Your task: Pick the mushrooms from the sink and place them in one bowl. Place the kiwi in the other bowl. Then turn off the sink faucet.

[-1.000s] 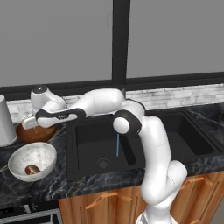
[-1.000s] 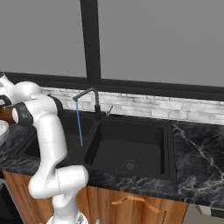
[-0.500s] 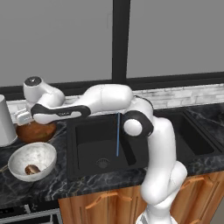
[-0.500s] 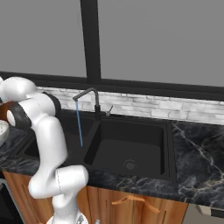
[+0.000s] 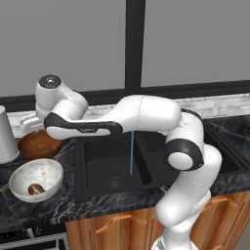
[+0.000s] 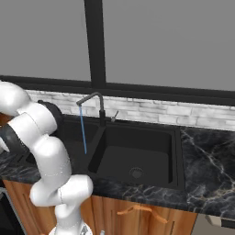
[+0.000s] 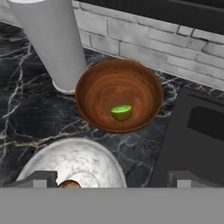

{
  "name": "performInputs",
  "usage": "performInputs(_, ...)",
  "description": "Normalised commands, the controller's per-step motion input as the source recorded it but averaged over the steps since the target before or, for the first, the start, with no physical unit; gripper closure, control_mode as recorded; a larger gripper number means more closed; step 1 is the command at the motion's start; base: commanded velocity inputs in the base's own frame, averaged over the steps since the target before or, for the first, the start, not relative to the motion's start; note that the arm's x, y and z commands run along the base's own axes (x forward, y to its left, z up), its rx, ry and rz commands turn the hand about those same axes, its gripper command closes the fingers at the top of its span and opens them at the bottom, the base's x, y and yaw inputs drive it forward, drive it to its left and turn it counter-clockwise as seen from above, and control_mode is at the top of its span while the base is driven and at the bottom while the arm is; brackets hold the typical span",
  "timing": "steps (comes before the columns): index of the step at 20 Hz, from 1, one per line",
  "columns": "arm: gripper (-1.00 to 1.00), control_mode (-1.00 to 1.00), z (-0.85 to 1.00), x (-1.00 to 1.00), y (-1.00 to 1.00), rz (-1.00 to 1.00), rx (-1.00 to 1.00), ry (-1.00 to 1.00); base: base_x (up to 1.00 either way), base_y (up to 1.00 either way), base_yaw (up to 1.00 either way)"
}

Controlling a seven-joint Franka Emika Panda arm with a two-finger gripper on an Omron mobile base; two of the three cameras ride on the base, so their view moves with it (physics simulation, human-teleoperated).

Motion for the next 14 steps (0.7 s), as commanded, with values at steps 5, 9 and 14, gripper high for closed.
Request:
performInputs(5,-1.00,-1.00,0.28,-0.67,-0.89,0.02,0.24,-0.12,0.00,0.00,0.00)
performInputs(9,-1.00,-1.00,0.21,-0.52,-0.96,0.03,0.26,-0.09,0.00,0.00,0.00)
performInputs(14,-1.00,-1.00,0.20,-0.39,-1.00,0.06,0.25,-0.08,0.00,0.00,0.00)
